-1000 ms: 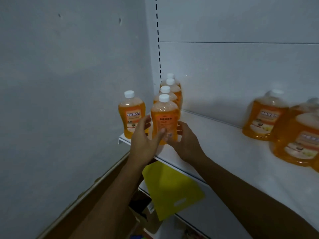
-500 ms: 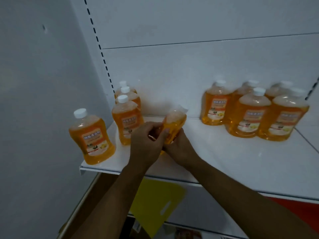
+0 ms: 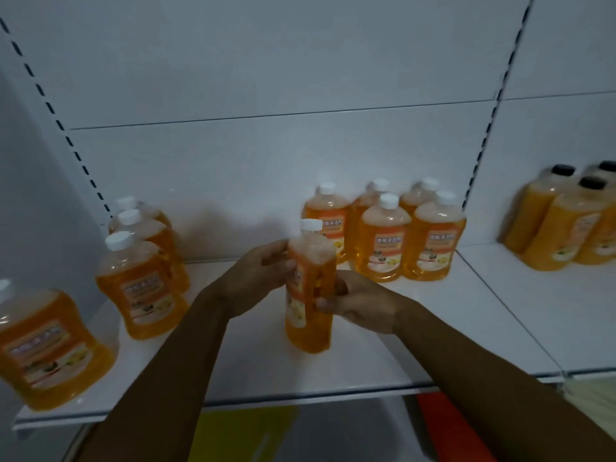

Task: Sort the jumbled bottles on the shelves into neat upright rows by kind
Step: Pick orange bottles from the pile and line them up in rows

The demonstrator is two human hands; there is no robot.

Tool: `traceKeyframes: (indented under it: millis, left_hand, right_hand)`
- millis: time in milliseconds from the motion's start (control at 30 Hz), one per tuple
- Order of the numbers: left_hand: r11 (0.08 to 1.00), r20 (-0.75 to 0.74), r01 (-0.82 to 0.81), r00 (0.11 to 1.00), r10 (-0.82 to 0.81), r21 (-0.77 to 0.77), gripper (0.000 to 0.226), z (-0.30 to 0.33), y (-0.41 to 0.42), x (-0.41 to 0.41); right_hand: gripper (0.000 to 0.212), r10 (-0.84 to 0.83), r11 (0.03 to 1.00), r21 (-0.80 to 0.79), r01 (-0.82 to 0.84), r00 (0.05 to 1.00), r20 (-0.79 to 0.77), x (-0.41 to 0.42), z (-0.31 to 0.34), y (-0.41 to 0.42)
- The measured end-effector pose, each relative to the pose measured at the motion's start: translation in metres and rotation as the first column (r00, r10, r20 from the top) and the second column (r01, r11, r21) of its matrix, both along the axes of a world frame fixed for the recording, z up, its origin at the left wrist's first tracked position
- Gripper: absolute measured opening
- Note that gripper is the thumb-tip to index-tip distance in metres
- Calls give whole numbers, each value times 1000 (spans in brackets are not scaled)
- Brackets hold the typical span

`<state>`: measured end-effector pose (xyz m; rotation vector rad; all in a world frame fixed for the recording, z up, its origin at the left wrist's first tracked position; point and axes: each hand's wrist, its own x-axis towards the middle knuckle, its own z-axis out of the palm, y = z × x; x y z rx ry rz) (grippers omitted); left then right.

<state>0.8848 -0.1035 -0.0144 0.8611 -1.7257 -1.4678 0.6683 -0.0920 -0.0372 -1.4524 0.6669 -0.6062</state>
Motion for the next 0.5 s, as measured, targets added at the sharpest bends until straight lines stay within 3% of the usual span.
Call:
traceKeyframes:
  millis: [100, 200, 333, 400, 500]
  left_hand:
    - [993, -102, -117, 988, 116, -2, 78, -3, -7, -13]
    - [963, -189, -270, 945, 266, 5, 67, -1, -14, -28]
    - [871, -178, -485, 866, 467, -76, 47, -4, -23, -46]
    - [840, -178, -528, 845, 505, -124, 46, -6, -28, -53]
    - [809, -172, -562, 826, 537, -173, 46, -8, -34, -62]
  right_hand:
    - [47, -75, 996, 41, 74, 996, 44, -17, -4, -3]
    - [41, -265, 962, -67, 265, 964, 4, -21, -7, -2]
    - [32, -659, 698, -437, 567, 747, -85, -13, -15, 5]
    - [30, -699, 636, -513, 577, 712, -64, -9, -19, 9]
    - [41, -675, 647, -535, 542, 734, -72, -4, -30, 6]
